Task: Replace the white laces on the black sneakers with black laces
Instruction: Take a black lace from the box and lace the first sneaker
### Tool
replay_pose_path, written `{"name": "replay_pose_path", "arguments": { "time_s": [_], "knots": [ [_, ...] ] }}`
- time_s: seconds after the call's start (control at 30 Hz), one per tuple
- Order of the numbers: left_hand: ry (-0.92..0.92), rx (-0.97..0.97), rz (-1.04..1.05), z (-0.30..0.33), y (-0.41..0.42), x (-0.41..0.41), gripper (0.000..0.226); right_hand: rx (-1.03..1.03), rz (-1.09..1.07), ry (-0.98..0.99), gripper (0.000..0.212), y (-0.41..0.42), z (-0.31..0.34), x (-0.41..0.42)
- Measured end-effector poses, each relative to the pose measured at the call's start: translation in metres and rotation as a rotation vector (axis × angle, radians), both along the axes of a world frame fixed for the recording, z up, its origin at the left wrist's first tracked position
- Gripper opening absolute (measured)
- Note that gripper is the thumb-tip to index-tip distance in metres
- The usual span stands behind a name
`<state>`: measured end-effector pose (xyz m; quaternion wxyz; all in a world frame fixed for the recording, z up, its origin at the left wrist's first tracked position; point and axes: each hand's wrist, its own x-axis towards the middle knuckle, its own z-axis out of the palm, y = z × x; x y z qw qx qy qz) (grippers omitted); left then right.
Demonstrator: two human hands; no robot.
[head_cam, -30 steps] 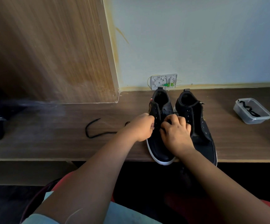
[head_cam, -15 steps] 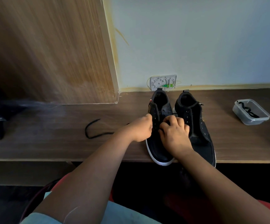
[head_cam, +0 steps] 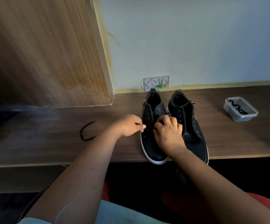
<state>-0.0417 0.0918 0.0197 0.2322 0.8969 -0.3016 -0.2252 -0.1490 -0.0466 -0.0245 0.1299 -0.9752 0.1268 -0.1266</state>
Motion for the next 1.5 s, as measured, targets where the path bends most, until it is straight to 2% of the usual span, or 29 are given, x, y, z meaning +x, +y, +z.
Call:
{"name": "replay_pose_path", "arguments": {
  "time_s": [0.27,0.33,0.43,0.5,0.53,0.6,0.67,0.77,0.93,1.17,1.23,1.37,1.5],
  "knots": [
    [0.264,-0.235,0.051,0.04,0.054,0.015,0.019,0.001,-0.003,-0.024,0.026,0.0,-0.003,0.0],
    [0.4,-0.476,0.132,0.047,0.071,0.019,0.021,-0.002,-0.007,-0.03,0.025,0.0,-0.004,0.001],
    [0.627,-0.905,0.171,0.05,0.084,0.029,0.037,0.004,-0.007,-0.056,0.023,-0.001,-0.008,0.002],
    [0.67,-0.989,0.133,0.052,0.078,0.026,0.028,0.012,-0.014,-0.053,0.023,-0.001,-0.009,0.002],
    [0.645,-0.948,0.125,0.053,0.071,0.021,0.02,0.025,-0.022,-0.059,0.024,-0.001,-0.008,0.002],
    [0.513,-0.739,0.101,0.049,0.054,0.008,0.01,0.073,-0.023,-0.156,0.031,0.0,-0.004,0.001],
    [0.41,-0.562,0.04,0.043,0.034,-0.005,0.015,0.168,0.052,-0.311,0.043,0.006,0.007,-0.001],
    [0.361,-0.528,-0.039,0.036,0.013,-0.014,0.022,0.286,0.194,-0.387,0.045,0.017,0.026,-0.003],
    [0.307,-0.539,-0.071,0.036,0.009,-0.015,0.02,0.265,0.123,-0.466,0.037,0.001,0.029,-0.001],
    [0.024,-0.337,-0.055,0.027,0.008,-0.011,0.019,0.005,0.169,-0.459,0.035,-0.005,0.028,-0.002],
    [0.027,-0.305,-0.057,0.028,0.01,-0.01,0.02,-0.053,0.177,-0.444,0.034,-0.007,0.03,-0.003],
    [0.161,-0.346,-0.022,0.036,0.017,-0.01,0.024,-0.256,0.069,-0.412,0.029,-0.026,0.035,-0.004],
    [0.329,-0.434,0.017,0.041,0.027,-0.007,0.022,-0.305,-0.078,-0.305,0.032,-0.046,0.031,-0.005]
  ]
}}
